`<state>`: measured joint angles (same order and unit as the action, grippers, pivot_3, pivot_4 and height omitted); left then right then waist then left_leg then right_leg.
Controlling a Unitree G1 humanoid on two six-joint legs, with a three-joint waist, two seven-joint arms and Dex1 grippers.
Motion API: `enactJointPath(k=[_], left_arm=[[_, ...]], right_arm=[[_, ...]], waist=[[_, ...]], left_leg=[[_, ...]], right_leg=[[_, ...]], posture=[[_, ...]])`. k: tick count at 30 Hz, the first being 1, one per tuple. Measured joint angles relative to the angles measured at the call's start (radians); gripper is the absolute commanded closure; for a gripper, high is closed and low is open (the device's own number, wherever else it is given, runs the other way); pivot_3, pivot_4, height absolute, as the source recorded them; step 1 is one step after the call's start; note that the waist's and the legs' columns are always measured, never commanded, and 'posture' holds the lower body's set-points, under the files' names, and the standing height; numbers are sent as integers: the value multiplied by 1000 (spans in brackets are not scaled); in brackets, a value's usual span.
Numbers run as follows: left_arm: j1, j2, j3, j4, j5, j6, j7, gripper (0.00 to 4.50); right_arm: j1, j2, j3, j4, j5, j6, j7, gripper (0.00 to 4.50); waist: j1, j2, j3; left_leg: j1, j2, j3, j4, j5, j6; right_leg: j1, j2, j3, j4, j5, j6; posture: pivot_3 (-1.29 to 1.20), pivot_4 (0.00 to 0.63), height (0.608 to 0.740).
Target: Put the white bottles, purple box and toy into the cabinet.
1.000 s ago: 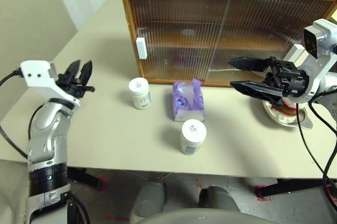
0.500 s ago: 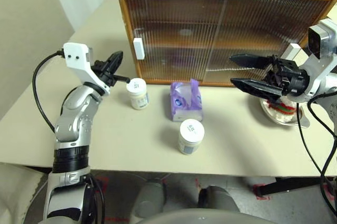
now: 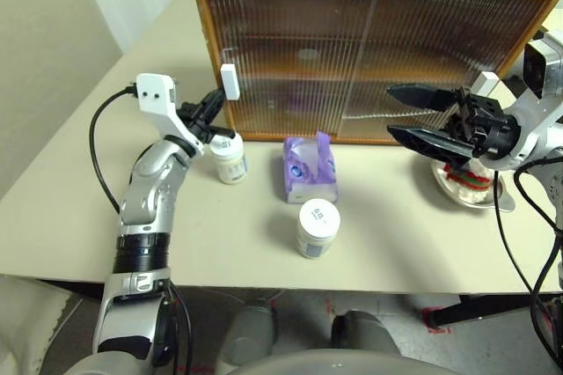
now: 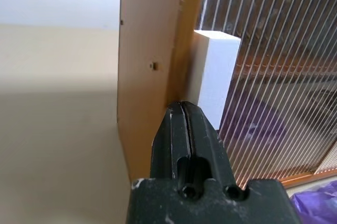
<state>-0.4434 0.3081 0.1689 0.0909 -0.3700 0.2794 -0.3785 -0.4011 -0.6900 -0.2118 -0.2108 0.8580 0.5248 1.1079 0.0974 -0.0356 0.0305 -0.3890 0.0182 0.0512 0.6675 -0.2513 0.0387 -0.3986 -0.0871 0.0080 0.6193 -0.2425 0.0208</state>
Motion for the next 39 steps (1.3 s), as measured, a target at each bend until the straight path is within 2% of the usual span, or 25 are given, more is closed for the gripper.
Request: enactJointPath(k=[21, 39], left_arm=[[-44, -63, -45, 49, 45, -46, -14, 4456], [-151, -172, -133, 235, 98, -141, -72, 4456]], right_arm=[[61, 71, -78, -13, -6, -96, -55, 0], [104, 78, -112, -35, 5, -100, -87, 0]], waist=[[-2, 0, 0], [-61, 0, 0]], left_leg=[[0, 0, 0, 5, 0, 0], [0, -2, -1, 12, 0, 0]], right_leg=[[1, 0, 0, 1, 1, 1], [6, 1, 0, 1, 2, 3]], posture=[[9, 0, 740], [-34, 0, 740]])
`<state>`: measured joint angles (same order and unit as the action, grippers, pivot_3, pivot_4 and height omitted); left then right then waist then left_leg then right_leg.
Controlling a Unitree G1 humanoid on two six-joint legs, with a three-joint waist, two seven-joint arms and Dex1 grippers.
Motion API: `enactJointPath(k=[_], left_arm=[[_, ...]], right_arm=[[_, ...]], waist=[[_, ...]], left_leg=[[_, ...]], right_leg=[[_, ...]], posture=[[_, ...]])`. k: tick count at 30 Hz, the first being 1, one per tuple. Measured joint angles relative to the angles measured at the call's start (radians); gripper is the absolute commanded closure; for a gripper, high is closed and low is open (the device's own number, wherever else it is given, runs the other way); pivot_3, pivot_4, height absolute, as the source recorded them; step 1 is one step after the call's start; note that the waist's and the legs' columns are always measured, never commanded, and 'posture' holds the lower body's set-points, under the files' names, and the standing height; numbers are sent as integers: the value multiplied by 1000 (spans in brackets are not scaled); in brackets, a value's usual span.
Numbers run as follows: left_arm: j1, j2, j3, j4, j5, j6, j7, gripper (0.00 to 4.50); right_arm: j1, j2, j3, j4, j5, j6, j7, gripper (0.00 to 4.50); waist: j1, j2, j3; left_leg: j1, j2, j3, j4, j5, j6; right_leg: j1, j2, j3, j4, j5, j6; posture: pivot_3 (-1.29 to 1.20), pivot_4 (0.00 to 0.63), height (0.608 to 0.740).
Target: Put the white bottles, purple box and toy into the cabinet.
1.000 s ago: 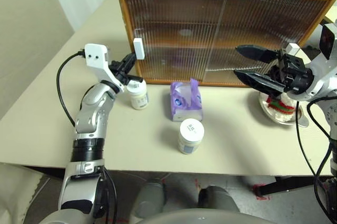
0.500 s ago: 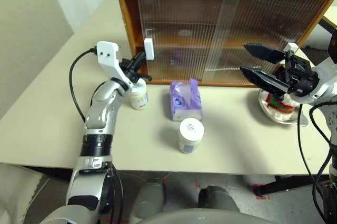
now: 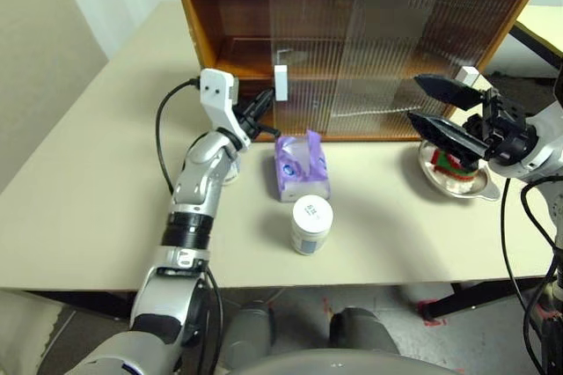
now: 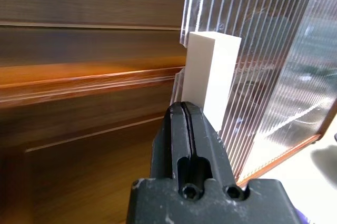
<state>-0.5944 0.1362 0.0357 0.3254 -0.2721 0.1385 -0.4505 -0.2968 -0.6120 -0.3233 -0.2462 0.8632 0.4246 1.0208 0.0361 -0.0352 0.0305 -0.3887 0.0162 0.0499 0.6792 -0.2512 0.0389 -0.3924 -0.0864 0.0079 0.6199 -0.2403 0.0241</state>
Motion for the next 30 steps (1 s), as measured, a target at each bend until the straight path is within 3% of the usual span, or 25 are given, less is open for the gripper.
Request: enactJointPath(k=[11, 30], left_arm=[[-105, -89, -41, 169, 27, -91, -35, 4456], [-112, -90, -44, 252, 40, -146, -80, 4456]], right_arm=[[8, 1, -5, -12, 2, 0, -9, 0], [37, 5, -8, -31, 4, -13, -38, 0]], waist=[[-24, 0, 0], [-47, 1, 1]], left_leg=[[0, -2, -2, 0, 0, 0], [0, -2, -3, 0, 0, 0]], right_leg=[[0, 1, 0, 0, -1, 1], [1, 2, 1, 0, -1, 2]], posture=[[-55, 0, 740], [-62, 0, 740]])
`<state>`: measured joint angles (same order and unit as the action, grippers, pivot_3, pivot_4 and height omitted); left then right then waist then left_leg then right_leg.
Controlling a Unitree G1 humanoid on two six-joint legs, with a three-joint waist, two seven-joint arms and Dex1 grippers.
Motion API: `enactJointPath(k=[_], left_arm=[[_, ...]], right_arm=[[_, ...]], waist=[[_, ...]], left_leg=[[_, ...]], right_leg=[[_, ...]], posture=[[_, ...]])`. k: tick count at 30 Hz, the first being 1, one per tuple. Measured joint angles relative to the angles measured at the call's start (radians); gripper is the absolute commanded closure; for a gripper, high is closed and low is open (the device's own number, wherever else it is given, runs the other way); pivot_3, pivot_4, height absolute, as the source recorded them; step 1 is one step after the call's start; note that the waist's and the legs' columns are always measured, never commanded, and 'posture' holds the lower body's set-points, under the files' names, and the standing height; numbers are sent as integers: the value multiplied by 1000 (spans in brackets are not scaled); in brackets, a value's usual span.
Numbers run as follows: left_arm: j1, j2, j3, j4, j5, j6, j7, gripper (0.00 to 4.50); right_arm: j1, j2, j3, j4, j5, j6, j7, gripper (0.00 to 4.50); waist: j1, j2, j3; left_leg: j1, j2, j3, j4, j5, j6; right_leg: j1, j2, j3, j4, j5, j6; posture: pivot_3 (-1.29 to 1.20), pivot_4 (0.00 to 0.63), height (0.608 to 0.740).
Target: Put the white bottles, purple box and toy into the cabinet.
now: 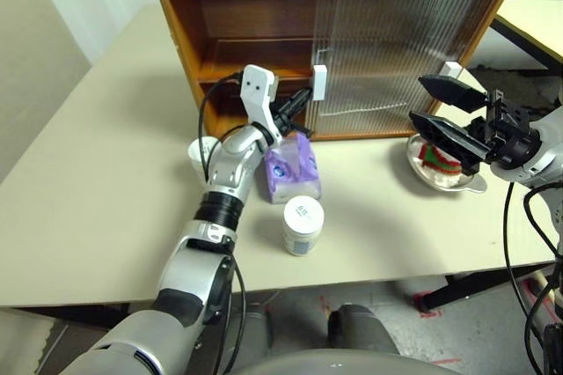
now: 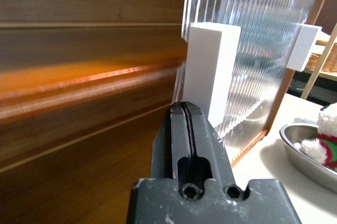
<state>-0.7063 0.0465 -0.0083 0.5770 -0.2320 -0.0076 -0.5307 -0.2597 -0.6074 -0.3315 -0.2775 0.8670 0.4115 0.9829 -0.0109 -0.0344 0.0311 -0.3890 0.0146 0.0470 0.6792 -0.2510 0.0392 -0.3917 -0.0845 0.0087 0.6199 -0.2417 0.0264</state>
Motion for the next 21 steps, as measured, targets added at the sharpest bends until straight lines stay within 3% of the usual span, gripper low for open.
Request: enactJointPath(k=[16, 21], left_arm=[[13, -5, 2, -7, 0, 2, -6, 4456], [40, 2, 15, -131, -32, 32, -14, 4456]], right_arm=[[12, -1, -6, -7, 15, 0, 0, 0], [1, -2, -2, 9, 14, 0, 13, 0]], waist=[[0, 0, 0], [-1, 1, 0]], left_leg=[[0, 0, 0, 0, 0, 0], [0, 1, 0, 0, 0, 0]], right_leg=[[0, 0, 0, 0, 0, 0], [0, 0, 0, 0, 0, 0]], posture=[[-51, 0, 740], [-15, 0, 740]])
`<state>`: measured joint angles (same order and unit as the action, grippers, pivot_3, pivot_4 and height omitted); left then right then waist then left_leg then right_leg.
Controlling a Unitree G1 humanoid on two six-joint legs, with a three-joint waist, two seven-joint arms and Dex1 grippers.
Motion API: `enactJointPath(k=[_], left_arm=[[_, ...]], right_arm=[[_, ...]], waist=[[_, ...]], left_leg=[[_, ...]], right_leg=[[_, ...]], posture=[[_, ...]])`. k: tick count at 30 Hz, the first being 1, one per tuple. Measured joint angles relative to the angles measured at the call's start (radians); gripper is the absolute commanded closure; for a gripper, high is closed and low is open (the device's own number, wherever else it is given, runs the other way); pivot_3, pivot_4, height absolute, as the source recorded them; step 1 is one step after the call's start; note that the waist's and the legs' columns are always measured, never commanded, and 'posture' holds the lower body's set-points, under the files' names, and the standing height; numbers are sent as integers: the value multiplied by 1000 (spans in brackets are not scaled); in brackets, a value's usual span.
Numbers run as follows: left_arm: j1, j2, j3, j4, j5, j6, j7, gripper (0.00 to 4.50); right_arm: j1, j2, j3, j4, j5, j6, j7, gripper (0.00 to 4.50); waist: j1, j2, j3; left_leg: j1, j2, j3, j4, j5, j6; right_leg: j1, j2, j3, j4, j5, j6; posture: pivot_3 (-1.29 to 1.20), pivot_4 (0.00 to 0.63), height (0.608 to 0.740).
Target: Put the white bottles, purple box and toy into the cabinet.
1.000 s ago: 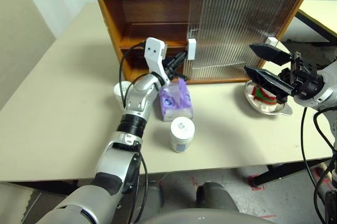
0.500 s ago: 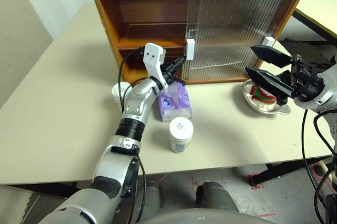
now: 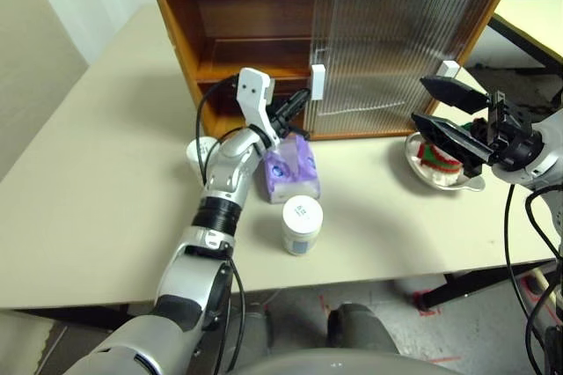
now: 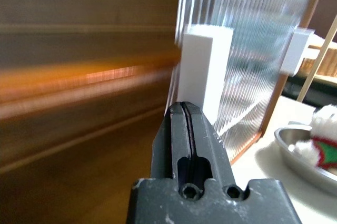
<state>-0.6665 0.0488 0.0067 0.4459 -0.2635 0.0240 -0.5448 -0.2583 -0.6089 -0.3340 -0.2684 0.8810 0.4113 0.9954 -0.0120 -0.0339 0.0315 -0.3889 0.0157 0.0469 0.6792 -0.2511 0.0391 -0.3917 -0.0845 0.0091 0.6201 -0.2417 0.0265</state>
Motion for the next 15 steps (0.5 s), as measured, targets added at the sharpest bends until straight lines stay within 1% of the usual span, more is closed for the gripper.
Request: enactJointPath(k=[3, 6, 7, 9, 11, 15], left_arm=[[19, 14, 15, -131, -38, 35, -12, 4456], [36, 48, 19, -255, -67, 80, -17, 4456], [48, 60, 23, -292, -76, 98, -18, 4293], [83, 106, 28, -370, -98, 144, -25, 3842], [120, 157, 53, -440, -129, 191, -32, 3172], [222, 289, 127, -588, -205, 285, -59, 1576]], right_arm=[[-18, 0, 8, 20, -2, 0, 16, 0], [-39, 1, 15, 45, -9, 0, 31, 0], [-46, 2, 19, 52, -10, 0, 37, 0], [-55, 4, 30, 67, -17, -1, 48, 0], [-60, 9, 41, 79, -23, -1, 56, 0], [-72, 18, 49, 91, -31, -4, 72, 0]], waist=[[3, 0, 0], [5, 0, 0], [6, 0, 0], [4, 0, 0], [5, 1, 0], [9, 2, 1]], left_leg=[[0, 0, 0, 0, 0, 0], [0, 0, 0, 0, 0, 0], [1, 0, 0, 0, 0, 1], [1, 0, -1, 0, 0, 1], [1, 1, -1, 0, 0, 1], [2, 2, -1, 0, 0, 0]], right_leg=[[0, 0, 0, 0, 0, 0], [0, 0, 1, 1, 0, 0], [0, 0, 1, 1, 0, 0], [0, 0, 1, 1, 0, 0], [0, 0, 1, 2, 0, 0], [0, 0, 1, 4, -1, -1]], posture=[[7, 0, 740], [31, 0, 740], [36, 0, 740], [44, 0, 740], [53, 0, 740], [76, 0, 740]])
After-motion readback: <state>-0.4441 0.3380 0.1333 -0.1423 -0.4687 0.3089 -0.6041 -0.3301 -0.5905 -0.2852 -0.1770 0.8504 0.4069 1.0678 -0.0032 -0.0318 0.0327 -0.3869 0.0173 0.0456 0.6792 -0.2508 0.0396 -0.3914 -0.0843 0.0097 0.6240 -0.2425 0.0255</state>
